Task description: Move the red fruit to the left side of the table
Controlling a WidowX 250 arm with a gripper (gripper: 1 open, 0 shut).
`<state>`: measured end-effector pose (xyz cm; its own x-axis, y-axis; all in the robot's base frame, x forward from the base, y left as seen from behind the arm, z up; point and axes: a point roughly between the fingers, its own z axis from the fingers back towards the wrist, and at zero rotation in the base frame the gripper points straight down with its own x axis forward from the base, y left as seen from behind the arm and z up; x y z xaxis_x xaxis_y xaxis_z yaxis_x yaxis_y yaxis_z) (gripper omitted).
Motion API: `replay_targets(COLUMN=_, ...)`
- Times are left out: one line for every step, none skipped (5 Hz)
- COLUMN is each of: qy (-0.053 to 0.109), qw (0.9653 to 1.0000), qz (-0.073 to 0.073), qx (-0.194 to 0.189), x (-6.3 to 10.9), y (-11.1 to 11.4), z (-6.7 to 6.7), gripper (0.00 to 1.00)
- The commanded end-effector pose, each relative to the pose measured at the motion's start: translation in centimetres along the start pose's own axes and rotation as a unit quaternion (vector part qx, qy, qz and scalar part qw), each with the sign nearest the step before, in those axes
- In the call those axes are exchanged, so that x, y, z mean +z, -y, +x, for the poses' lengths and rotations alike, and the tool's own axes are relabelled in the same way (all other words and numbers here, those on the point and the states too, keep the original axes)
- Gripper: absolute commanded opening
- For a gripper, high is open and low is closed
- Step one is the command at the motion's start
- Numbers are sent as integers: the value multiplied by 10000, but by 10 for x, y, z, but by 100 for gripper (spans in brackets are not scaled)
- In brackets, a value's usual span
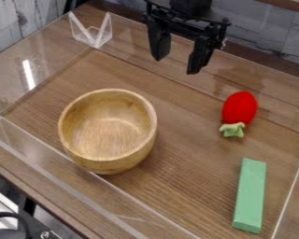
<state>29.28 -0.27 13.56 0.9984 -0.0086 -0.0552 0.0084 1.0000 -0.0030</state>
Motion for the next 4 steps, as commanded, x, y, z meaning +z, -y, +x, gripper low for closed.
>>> replay_targets(qy=-75, qw=9997, qz=-38, qx=214, x=-10, y=4, z=5, gripper=100)
replay_targets(qy=4, qw=10000, qz=-55, qx=10, x=-25, y=29, z=16, gripper=100)
replay_targets(qy=118, qw=9998, qz=-50, qx=-169, x=-39, y=59, z=33, gripper=100)
replay_targets(qy=266, qw=9993, qz=-27, qx=-243, x=-46, y=81, z=54, gripper=100)
